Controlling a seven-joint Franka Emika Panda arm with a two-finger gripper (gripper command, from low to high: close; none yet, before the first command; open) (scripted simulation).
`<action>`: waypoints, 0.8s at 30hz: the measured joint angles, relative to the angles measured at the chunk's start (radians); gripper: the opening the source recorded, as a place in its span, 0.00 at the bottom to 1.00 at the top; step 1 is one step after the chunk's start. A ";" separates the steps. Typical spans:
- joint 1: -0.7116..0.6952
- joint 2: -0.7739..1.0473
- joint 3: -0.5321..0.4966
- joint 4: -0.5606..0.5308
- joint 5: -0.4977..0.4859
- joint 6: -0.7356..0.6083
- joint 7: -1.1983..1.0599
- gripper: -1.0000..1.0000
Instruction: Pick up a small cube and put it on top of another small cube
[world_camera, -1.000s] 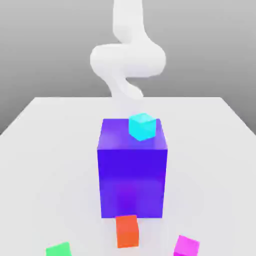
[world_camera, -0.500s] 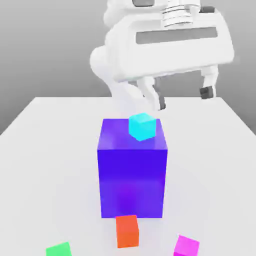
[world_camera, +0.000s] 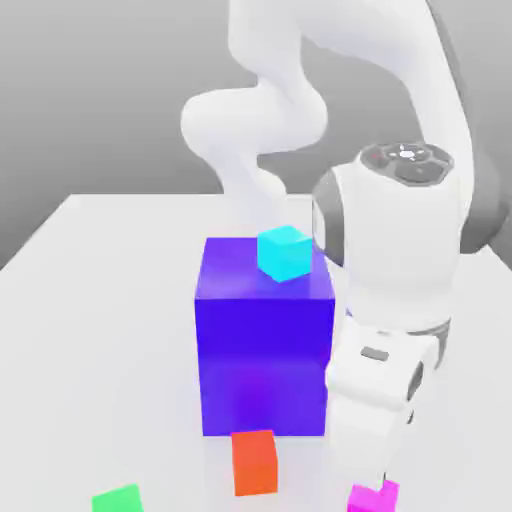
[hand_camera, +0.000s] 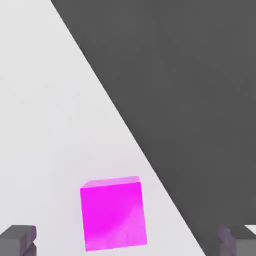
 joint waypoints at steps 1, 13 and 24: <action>-0.002 0.035 0.004 0.006 -0.002 0.025 -0.006 0.50; -0.014 0.097 0.019 0.018 -0.006 0.061 -0.014 0.00; -0.242 -0.035 -0.172 0.053 0.048 -0.116 -0.047 0.00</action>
